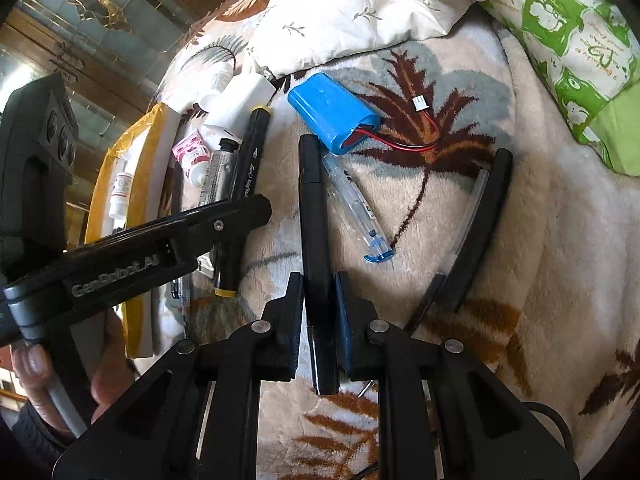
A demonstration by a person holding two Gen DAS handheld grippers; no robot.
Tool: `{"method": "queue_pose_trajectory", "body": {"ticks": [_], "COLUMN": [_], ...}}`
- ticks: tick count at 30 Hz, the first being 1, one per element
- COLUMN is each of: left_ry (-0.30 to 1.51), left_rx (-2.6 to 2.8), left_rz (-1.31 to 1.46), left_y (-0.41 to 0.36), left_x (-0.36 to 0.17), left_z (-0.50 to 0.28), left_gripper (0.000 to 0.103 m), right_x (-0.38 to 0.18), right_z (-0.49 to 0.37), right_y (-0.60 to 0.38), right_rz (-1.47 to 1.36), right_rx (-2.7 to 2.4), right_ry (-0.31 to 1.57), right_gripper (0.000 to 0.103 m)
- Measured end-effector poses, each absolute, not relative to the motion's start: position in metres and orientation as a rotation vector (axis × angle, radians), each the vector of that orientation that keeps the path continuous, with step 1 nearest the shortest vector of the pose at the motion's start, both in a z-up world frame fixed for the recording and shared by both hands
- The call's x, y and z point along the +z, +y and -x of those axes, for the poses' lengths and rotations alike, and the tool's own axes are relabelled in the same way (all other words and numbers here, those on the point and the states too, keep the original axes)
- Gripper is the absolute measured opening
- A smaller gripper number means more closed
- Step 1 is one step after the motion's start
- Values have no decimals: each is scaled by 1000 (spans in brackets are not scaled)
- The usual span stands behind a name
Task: Organize objects
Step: 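Grasp a black marker with the right tool while the left tool grasps a yellow-tipped black marker, then carry both markers into the tray, lower them and open both tools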
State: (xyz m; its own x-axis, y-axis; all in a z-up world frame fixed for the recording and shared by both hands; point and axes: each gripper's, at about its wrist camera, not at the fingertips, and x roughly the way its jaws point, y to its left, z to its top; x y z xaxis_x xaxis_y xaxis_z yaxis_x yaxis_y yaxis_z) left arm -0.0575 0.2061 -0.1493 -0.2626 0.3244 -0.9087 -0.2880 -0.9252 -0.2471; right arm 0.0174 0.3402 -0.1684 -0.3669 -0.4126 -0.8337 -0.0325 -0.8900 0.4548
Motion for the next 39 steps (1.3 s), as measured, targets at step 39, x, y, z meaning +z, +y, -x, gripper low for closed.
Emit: {"method": "queue_pose_trajectory", "body": {"ticks": [39], "left_ry": [-489], "left_rx": [2373], "left_rz": [1509], "left_y": [-19], "left_x": [-78], "left_z": [46], "left_gripper": [13], "right_x": [-108], "right_z": [26], "right_y": [181], "right_rz": [-1487], "right_rx": [-2259], "right_ry": [-318], "right_gripper": [14]}}
